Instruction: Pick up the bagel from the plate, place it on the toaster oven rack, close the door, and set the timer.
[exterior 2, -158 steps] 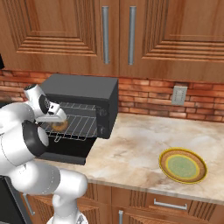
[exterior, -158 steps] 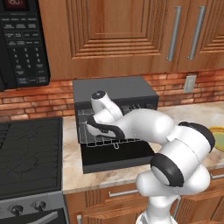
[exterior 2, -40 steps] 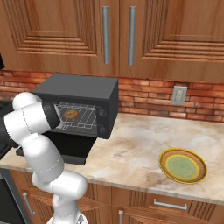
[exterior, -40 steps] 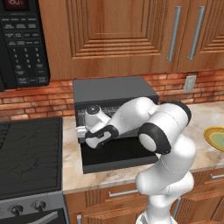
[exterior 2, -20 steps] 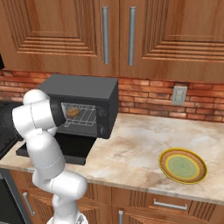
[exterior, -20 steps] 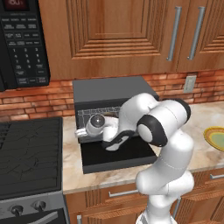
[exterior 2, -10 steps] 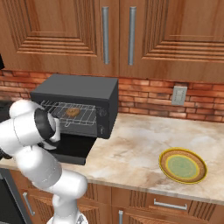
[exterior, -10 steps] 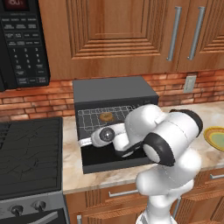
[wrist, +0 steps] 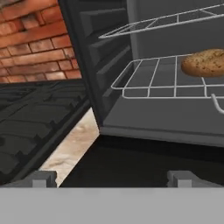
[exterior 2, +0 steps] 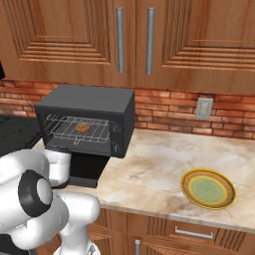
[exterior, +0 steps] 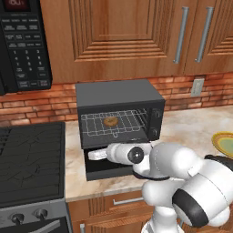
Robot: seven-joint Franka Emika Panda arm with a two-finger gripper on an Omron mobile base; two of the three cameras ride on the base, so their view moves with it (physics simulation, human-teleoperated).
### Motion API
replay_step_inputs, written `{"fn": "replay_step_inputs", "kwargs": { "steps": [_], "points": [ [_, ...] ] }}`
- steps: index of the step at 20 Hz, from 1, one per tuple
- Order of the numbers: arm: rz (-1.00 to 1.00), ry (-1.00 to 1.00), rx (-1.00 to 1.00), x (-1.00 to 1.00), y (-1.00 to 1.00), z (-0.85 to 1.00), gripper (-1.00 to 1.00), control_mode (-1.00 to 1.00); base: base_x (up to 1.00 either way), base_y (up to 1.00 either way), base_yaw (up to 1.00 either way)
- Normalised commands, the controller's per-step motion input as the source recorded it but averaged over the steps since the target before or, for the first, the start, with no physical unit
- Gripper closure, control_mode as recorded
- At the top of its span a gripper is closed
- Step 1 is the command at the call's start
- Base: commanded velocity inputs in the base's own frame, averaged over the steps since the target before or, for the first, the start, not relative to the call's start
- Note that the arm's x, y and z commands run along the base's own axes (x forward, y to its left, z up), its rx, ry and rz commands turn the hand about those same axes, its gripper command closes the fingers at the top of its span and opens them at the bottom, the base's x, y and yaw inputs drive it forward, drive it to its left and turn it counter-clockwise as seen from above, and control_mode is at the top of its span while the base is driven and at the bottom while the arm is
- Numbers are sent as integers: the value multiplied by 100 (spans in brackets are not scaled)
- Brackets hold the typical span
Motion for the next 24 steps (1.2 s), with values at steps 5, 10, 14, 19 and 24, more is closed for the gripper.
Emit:
{"fn": "replay_step_inputs", "kwargs": {
  "steps": [5, 10, 14, 19, 24],
  "points": [
    [0, 1, 5, -33, 59, 100, -100, -100, 0, 0, 0],
    [0, 2, 1, -27, 55, 100, -100, -100, 0, 0, 0],
    [0, 1, 0, -24, 50, 100, -100, -100, 0, 0, 0],
    [0, 0, 0, -3, 30, 100, -100, -100, 0, 0, 0],
    [0, 2, -16, -9, 4, 98, -100, -100, 0, 0, 0]
  ]
}}
